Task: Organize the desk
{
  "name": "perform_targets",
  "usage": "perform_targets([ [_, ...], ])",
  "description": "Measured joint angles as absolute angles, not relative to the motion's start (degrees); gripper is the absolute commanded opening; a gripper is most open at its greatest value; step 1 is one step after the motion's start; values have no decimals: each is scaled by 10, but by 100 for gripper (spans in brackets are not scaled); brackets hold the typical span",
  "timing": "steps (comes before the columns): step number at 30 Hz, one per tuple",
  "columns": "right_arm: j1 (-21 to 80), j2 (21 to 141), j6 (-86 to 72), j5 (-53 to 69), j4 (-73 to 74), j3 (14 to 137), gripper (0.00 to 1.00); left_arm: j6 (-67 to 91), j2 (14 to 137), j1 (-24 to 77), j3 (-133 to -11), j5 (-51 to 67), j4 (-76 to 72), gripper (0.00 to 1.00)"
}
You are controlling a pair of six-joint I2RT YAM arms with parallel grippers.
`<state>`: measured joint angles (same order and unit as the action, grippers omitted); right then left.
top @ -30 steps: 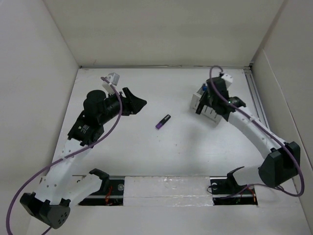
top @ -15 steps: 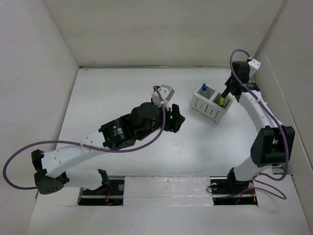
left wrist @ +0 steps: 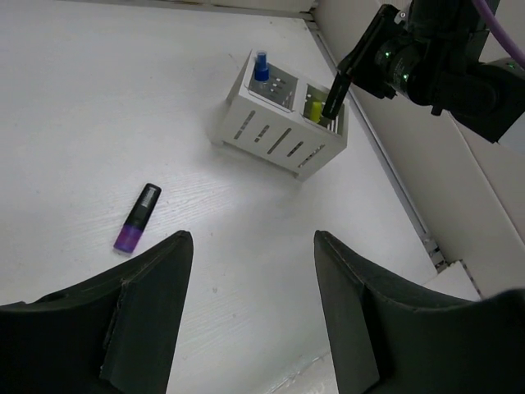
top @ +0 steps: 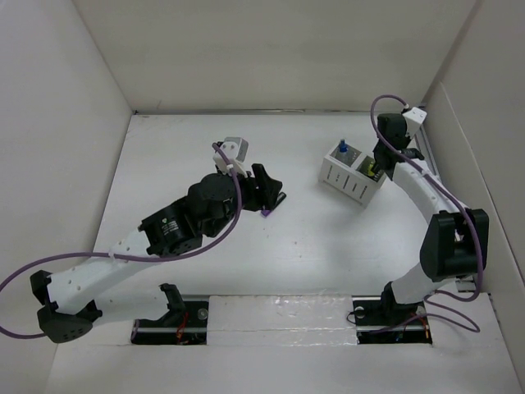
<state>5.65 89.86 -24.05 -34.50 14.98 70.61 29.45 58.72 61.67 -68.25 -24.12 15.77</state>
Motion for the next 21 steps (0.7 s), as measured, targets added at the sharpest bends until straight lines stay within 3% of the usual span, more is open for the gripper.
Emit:
perform_targets([
  [8,107,898,-237,-387,132,679,24,310,568,617,-665,-265,157,67],
  [18,149,863,-244,-416,148,670,56,313,561,616,-626,-293,130,78],
  [21,168,831,-244,-416,154,670,56,304,571,617,-628,-299,121,78],
])
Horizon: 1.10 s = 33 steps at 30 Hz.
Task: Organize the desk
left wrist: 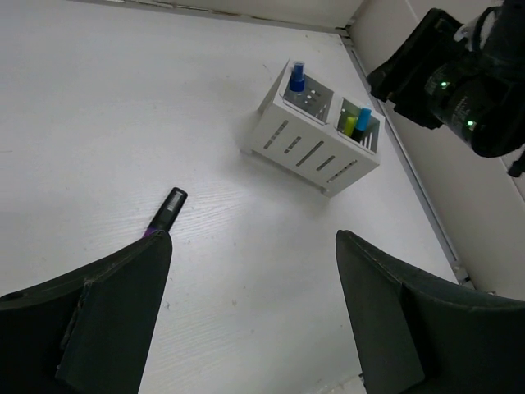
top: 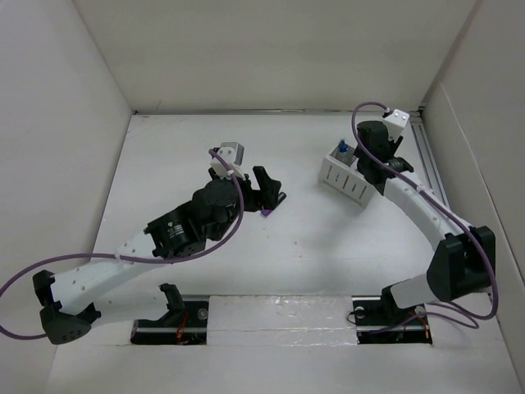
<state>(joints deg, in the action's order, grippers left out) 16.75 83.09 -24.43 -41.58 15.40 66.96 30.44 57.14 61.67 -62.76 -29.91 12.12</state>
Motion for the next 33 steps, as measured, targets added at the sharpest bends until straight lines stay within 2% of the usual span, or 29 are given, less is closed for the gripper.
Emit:
perform_targets([
  [2,180,809,-245,-415,157,670,47,298,580,616,-628,-302,115,78],
  [6,218,777,-256,-393,177,670,6,288,588,616,-628,-303,105,77],
  [7,235,772,-258,-385,180,668,1,285,588,614,-628,-303,101,76],
  [9,274,767,-267,-356,180,660,0,287,590,583,-627,-262,87,70],
  [11,309,774,-276,-322,178,646,0,297,587,485,-607,-178,50,67],
  [14,345,825,-291,-269,180,637,23,306,583,357,-572,-122,38,68],
  [15,356,851,-294,-252,181,639,40,304,582,338,-570,-115,46,68],
  [17,373,908,-298,-231,194,651,52,297,576,331,-571,-103,57,68],
  [18,381,939,-300,-222,202,664,62,288,560,334,-575,-91,66,69],
  [25,406,1096,-333,-169,230,778,65,293,487,334,-575,-60,70,69],
  [33,399,1157,-373,-156,252,830,62,298,457,334,-564,-42,76,70],
])
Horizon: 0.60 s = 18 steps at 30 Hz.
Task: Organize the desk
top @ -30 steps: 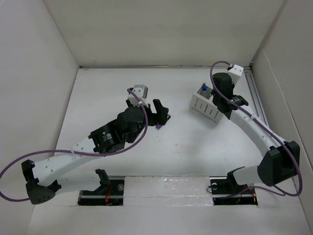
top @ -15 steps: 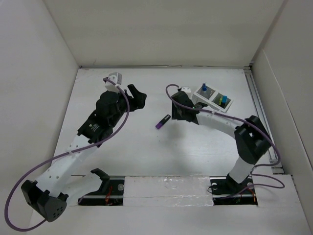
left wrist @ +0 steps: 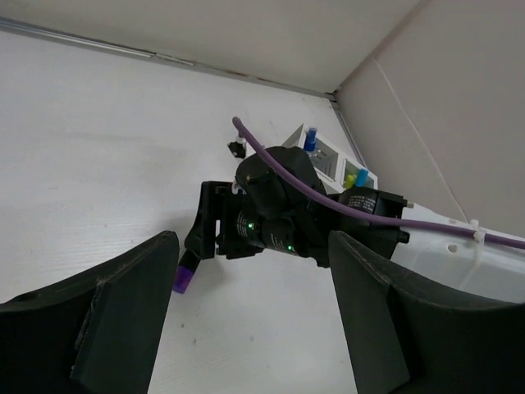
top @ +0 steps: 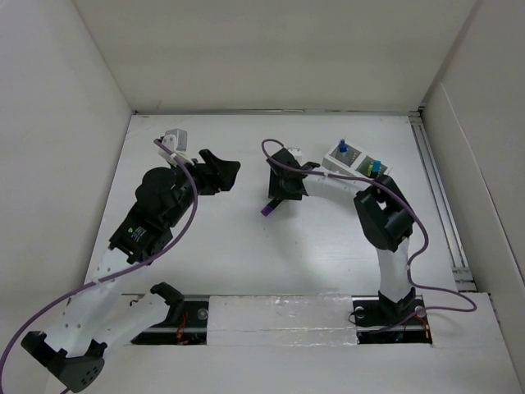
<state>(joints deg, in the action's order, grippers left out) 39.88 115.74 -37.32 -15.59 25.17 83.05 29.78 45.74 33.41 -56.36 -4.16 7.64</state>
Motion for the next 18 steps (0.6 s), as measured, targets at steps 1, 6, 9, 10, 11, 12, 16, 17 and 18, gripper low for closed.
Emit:
perform_targets([
  [1,397,1163,-379,-155,255,836,61,296,460,334,-562,-40,78,70],
  [6,388,1185,-403,-154,277,862,56,285,463,334,-562,-30,82,70],
  [9,386,1200,-410,-155,290,886,53,281,463,334,-562,-28,82,71],
  [10,386,1203,-412,-154,293,891,52,279,464,335,-562,-28,82,71],
  [11,387,1205,-412,-154,295,895,52,278,464,336,-562,-28,82,71],
  [12,387,1206,-413,-154,296,896,51,277,464,337,-562,-28,82,71],
  [16,388,1213,-413,-154,304,907,50,274,464,337,-562,-28,82,71],
  [17,388,1213,-413,-154,305,907,55,274,464,337,-562,-28,82,71],
  [18,388,1213,-414,-154,305,907,58,274,464,337,-562,-29,82,71],
])
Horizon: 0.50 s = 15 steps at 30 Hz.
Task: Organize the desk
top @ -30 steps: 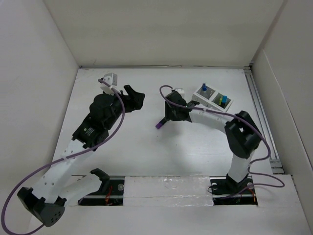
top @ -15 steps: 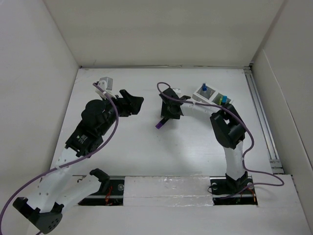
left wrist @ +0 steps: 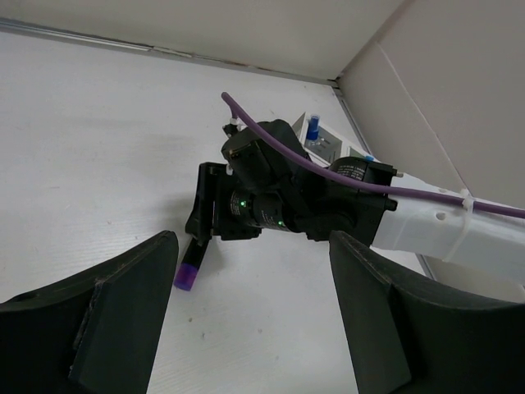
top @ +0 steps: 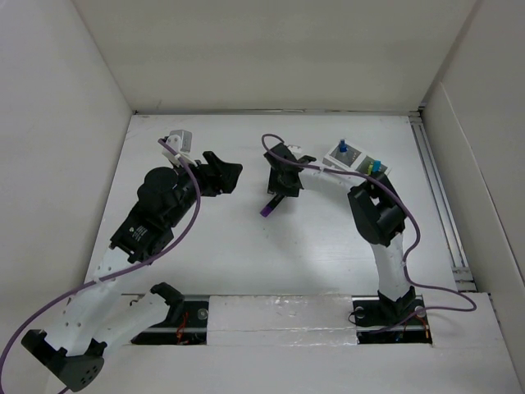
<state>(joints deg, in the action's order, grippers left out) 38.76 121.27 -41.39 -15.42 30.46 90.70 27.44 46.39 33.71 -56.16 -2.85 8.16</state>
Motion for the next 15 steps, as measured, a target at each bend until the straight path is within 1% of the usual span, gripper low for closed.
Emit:
perform_targets([
  [1,389,1213,-414,-155,304,907,63,274,464,337,-562,-29,82,71],
  [2,390,1213,-412,-156,303,907,65,274,464,337,-562,-29,82,71],
  [4,394,1213,-408,-161,302,907,68,274,464,337,-562,-29,82,71],
  [6,395,1212,-408,-167,303,906,68,274,464,337,-562,-30,82,71],
  [8,398,1210,-408,-174,304,902,66,274,464,337,-562,-30,82,71],
  [10,398,1205,-408,-177,307,896,59,274,464,337,-562,-30,82,71],
  [11,398,1203,-408,-178,307,891,57,274,464,337,-562,-30,82,71],
  [12,399,1200,-410,-178,310,888,50,274,464,337,-562,-30,82,71],
  [13,399,1198,-413,-178,312,886,47,274,464,337,-562,-30,82,71],
  [15,400,1195,-418,-177,312,879,45,274,463,337,-562,-30,82,71],
])
